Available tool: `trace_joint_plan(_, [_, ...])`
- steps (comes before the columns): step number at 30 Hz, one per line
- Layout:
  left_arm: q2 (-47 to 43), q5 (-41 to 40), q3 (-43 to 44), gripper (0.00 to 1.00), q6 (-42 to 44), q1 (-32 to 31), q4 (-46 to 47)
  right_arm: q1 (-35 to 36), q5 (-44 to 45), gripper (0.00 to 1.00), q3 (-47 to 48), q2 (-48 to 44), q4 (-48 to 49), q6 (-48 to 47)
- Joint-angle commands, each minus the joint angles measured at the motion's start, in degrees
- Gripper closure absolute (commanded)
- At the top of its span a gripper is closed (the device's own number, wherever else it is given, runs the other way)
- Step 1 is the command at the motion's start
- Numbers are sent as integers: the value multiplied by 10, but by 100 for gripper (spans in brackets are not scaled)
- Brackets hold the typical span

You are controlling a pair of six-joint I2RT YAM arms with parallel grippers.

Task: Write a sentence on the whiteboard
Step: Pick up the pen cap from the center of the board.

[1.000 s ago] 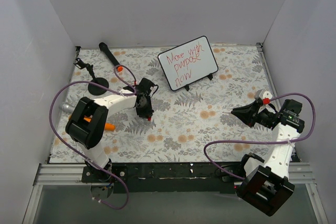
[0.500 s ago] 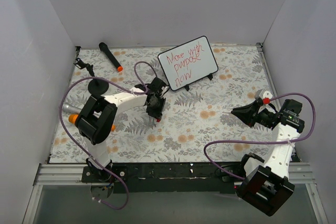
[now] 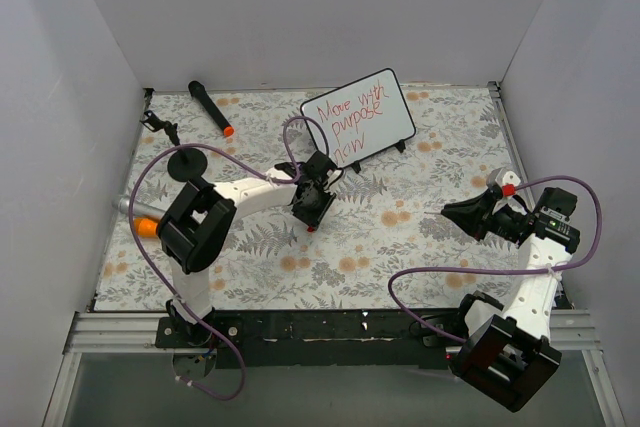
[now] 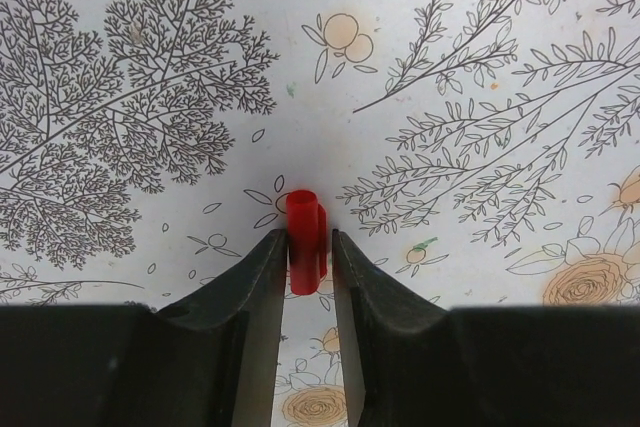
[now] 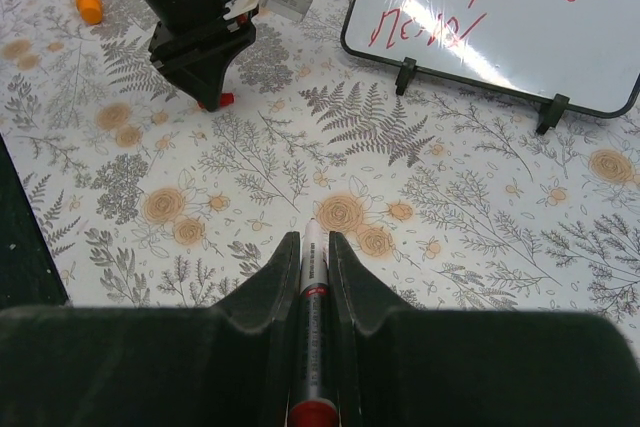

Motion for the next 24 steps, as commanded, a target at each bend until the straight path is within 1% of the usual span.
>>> trace_joint_plan(1, [30, -26, 0, 74, 4, 1, -43, 2, -9, 99, -3, 2, 21, 14])
trace_joint_plan(7, [48, -23, 10, 74, -30, 1, -63, 2, -9, 99, -5, 3, 25, 17])
trace_joint_plan(9, [53, -34, 11, 77, -39, 1, -71, 2, -9, 99, -5, 3, 25, 17])
trace_joint_plan(14, [53, -71, 11, 78, -64, 1, -95, 2, -8, 99, -5, 3, 26, 18])
trace_joint_plan(20, [50, -71, 14, 78, -70, 1, -109, 2, -9, 99, -6, 2, 26, 18])
trace_joint_plan(24, [52, -55, 7, 78, -72, 1, -103, 2, -9, 99, -6, 2, 27, 18])
